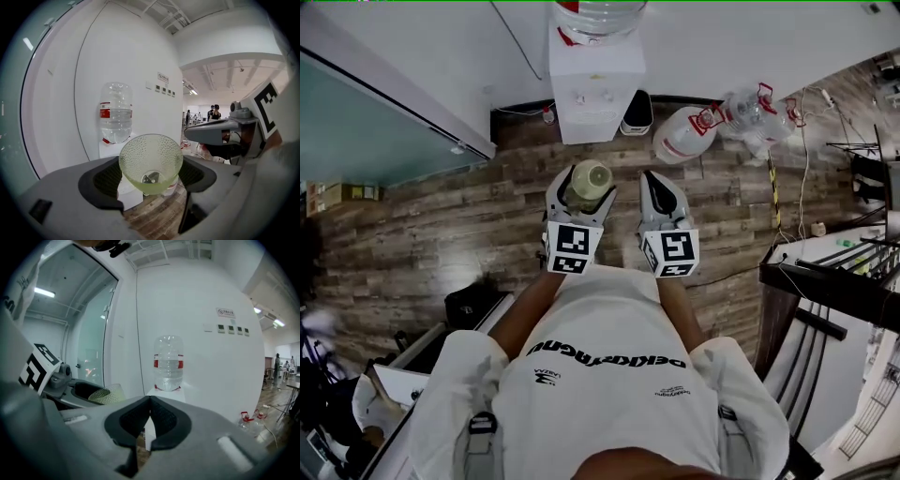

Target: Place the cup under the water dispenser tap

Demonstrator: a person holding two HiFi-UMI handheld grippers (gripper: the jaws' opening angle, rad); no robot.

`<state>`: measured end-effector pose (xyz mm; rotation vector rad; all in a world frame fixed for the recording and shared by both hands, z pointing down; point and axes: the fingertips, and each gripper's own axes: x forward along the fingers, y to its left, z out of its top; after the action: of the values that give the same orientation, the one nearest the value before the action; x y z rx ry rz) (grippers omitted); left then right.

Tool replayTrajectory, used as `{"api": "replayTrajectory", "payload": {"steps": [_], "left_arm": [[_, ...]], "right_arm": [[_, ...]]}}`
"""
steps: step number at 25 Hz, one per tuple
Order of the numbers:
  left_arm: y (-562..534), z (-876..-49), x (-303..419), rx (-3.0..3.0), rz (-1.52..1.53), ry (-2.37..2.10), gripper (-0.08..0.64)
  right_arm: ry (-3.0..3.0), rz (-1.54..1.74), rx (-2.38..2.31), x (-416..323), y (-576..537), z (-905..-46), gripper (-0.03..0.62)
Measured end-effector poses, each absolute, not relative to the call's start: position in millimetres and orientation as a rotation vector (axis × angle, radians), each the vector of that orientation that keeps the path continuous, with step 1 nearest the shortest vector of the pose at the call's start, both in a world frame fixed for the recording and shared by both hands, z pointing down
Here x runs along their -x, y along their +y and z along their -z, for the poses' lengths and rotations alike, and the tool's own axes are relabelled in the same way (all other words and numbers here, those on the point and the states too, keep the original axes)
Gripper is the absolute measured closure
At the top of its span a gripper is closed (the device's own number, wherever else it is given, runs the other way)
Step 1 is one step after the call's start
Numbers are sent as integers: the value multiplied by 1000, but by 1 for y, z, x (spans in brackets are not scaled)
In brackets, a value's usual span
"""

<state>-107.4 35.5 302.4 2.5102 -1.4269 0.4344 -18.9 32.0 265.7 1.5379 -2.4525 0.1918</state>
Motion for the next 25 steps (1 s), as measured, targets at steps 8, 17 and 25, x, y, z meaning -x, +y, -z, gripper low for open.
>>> {"api": "replayTrajectory", "payload": {"steps": [8, 17, 25], "left_arm": [[7, -321, 112, -2522, -446, -1341, 193], [-18, -340, 91, -2495, -473, -1321, 193], [-65, -361, 66, -2458, -522, -1394, 193]], "right_arm": [[-2387, -240, -1585, 24, 10, -280, 597], [-2365, -266, -1570, 6, -12, -299, 597], [-2399, -359, -1540, -19, -48, -334, 597]]}}
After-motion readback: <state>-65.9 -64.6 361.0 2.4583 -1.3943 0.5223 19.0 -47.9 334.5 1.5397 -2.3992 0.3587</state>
